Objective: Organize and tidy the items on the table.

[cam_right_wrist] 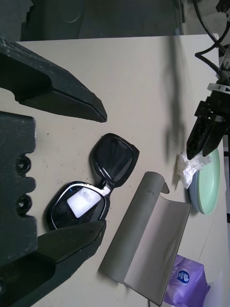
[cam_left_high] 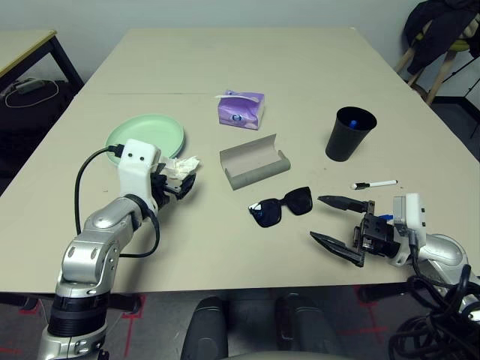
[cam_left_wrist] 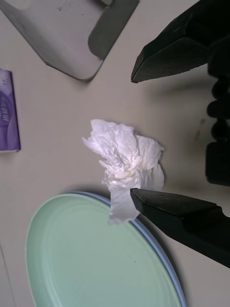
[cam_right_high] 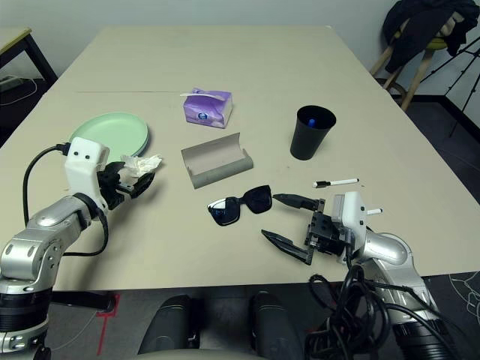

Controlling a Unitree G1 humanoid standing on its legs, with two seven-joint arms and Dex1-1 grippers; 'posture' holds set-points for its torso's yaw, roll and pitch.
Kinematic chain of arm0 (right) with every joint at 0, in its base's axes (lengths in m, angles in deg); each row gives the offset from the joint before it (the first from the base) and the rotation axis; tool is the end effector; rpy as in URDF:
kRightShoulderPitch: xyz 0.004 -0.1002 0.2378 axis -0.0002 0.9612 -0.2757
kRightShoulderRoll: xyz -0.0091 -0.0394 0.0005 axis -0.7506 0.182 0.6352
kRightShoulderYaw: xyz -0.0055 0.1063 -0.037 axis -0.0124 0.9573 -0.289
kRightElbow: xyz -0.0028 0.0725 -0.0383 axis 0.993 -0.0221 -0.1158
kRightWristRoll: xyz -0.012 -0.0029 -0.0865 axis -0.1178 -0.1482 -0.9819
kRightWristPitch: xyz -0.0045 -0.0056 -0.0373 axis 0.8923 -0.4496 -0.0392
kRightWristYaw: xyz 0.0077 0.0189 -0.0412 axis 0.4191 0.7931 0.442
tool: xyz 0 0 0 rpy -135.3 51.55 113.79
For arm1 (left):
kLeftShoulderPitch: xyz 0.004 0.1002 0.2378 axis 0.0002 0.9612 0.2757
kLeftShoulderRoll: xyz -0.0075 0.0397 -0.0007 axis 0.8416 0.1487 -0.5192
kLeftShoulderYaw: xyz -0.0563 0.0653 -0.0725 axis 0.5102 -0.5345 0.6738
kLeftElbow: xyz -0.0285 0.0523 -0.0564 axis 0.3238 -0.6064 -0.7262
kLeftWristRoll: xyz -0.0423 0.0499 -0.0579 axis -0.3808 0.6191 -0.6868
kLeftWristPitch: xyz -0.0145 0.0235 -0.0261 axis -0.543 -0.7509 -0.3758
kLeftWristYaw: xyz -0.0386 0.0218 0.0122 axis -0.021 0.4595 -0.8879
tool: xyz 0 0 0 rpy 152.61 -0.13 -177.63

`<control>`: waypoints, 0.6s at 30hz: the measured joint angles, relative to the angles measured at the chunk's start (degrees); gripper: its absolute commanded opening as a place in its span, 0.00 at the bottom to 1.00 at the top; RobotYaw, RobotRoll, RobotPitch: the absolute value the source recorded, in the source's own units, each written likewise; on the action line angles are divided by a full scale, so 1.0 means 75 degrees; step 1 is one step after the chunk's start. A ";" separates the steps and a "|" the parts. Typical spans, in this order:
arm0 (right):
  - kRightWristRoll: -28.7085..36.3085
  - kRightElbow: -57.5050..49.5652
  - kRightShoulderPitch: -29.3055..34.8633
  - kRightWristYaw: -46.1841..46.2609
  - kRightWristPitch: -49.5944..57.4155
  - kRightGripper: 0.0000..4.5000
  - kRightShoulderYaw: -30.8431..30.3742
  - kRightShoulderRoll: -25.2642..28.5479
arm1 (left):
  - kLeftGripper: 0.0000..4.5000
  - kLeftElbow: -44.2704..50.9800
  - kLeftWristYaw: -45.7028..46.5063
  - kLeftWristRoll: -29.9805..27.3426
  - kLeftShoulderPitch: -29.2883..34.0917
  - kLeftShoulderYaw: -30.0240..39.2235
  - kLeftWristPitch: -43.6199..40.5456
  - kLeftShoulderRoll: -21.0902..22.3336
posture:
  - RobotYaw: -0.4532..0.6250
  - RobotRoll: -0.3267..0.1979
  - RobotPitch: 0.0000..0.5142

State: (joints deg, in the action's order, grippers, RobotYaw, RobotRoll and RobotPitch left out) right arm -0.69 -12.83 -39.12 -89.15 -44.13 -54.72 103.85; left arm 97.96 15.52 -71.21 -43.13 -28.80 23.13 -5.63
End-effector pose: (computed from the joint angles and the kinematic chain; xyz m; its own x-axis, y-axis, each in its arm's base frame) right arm 0.1825 -0.2480 0.0766 0.4409 0.8974 -0.0162 -0.8825 0.4302 -0.1903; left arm 0.2147 0.2360 0.1169 0.9217 -0.2530 -0.2939 0.3123 0.9336 0.1757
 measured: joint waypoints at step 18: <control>-0.0170 -0.0027 0.0165 0.0453 -0.0222 1.00 0.0000 -0.0053 | 0.60 -0.1314 0.0125 0.1135 -0.0518 -0.0798 0.0778 -0.0237 | 0.36 0.62 0.11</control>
State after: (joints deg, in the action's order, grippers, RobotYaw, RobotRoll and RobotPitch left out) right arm -1.97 -13.04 -37.88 -85.75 -45.79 -54.72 103.46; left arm 88.10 16.46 -62.70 -47.01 -34.78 28.97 -7.40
